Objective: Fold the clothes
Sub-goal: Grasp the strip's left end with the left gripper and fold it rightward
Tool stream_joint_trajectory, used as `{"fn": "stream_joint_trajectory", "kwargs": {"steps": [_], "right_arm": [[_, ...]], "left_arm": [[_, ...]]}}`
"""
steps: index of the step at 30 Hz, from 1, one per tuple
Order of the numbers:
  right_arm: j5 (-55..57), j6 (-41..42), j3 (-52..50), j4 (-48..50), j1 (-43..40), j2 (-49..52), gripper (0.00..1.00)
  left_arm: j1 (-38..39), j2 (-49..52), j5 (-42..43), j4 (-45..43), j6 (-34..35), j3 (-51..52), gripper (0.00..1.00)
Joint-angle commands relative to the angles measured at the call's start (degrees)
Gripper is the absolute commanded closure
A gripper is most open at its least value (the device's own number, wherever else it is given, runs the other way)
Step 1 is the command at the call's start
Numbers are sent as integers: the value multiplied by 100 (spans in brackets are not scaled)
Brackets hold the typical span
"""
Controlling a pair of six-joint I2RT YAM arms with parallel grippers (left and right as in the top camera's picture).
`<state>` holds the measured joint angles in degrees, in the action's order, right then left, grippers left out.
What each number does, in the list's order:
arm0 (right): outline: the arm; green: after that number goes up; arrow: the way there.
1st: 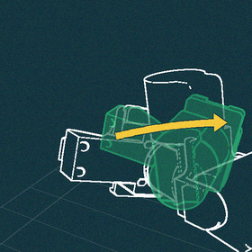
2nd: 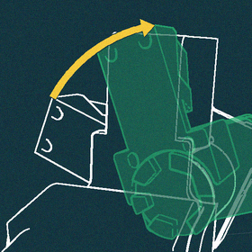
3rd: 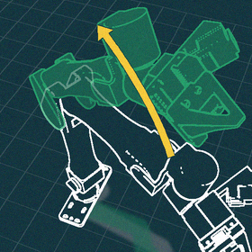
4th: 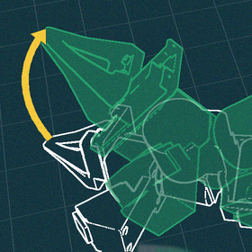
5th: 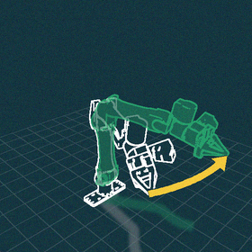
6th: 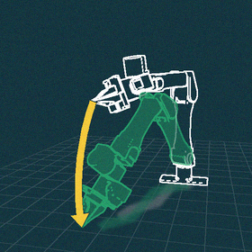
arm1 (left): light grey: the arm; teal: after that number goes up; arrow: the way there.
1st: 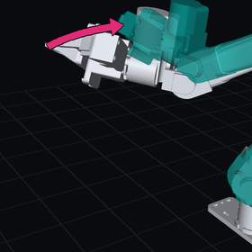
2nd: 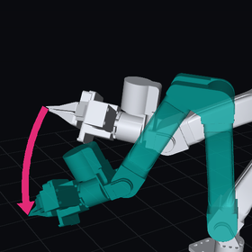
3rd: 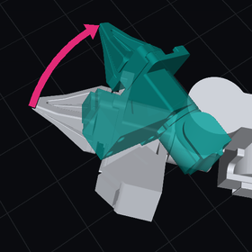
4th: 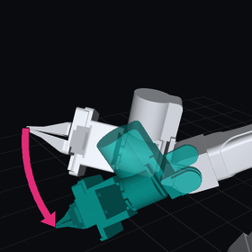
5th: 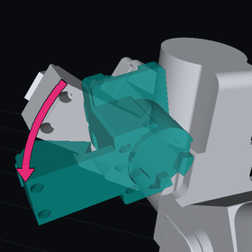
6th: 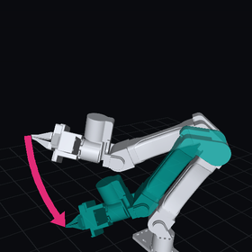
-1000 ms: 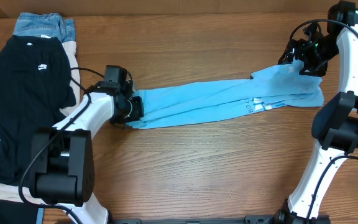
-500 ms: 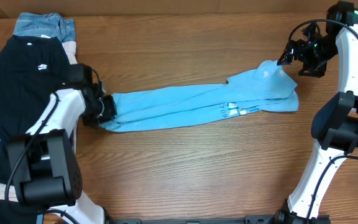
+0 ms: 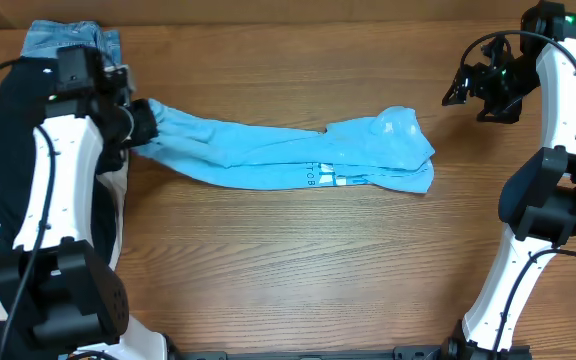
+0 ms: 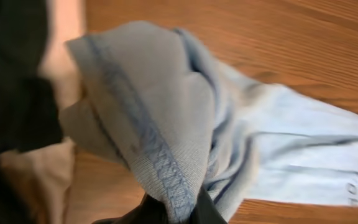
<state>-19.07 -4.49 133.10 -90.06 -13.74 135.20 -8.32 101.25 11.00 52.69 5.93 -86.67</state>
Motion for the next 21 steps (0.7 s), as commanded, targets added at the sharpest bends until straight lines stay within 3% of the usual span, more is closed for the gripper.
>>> {"fn": "stream_joint_trajectory", "kwargs": {"steps": [1, 9, 21], "right_arm": [[-15, 4, 155, -9, 28, -127, 14], [-13, 2, 155, -31, 28, -127, 14], [-13, 0, 155, -28, 28, -127, 14]], "left_arm": [[647, -149, 297, -50, -170, -162, 96], [2100, 81, -131, -398, -76, -160, 96], [3010, 1346, -37, -752, 319, -160, 96]]}}
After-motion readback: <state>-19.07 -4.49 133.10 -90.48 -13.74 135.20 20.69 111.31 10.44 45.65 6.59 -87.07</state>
